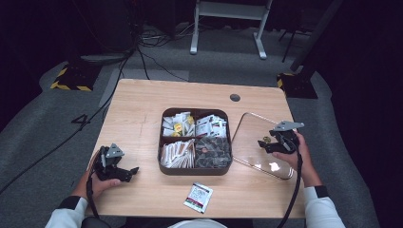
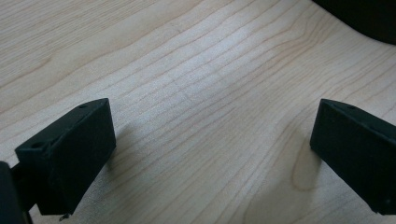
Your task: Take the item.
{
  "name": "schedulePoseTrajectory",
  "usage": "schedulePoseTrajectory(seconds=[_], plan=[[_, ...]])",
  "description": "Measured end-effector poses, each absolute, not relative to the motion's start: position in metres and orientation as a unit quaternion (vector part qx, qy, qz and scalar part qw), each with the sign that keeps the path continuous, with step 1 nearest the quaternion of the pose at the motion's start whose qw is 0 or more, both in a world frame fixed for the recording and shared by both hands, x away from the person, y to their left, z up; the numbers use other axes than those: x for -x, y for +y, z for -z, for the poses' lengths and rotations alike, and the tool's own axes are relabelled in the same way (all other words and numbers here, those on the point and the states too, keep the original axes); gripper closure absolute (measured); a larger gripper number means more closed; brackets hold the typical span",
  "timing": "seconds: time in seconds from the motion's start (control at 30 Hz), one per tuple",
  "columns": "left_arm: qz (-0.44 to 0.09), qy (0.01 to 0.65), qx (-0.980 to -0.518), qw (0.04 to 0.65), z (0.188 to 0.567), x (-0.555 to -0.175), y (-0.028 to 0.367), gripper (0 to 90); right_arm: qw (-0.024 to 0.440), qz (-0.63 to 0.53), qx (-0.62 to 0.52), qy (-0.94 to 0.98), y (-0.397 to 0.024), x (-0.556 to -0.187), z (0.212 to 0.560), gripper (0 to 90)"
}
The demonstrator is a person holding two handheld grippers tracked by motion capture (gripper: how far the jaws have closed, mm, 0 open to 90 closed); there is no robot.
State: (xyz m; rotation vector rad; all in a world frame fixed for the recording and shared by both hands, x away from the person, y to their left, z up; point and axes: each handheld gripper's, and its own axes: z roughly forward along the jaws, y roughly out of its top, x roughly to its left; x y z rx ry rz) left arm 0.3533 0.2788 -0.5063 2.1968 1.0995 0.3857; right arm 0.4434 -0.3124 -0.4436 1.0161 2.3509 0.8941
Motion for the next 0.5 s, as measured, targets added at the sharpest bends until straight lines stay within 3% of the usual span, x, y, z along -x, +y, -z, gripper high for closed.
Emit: schedulePoseTrajectory(seconds=[0.5], plan=[[-0.147, 0.419, -0.836, 0.322, 0.506, -0.353, 0.279, 0.4, 0.197, -0.315, -0.401, 0.837, -0.332, -0.456, 0.465, 31.5]])
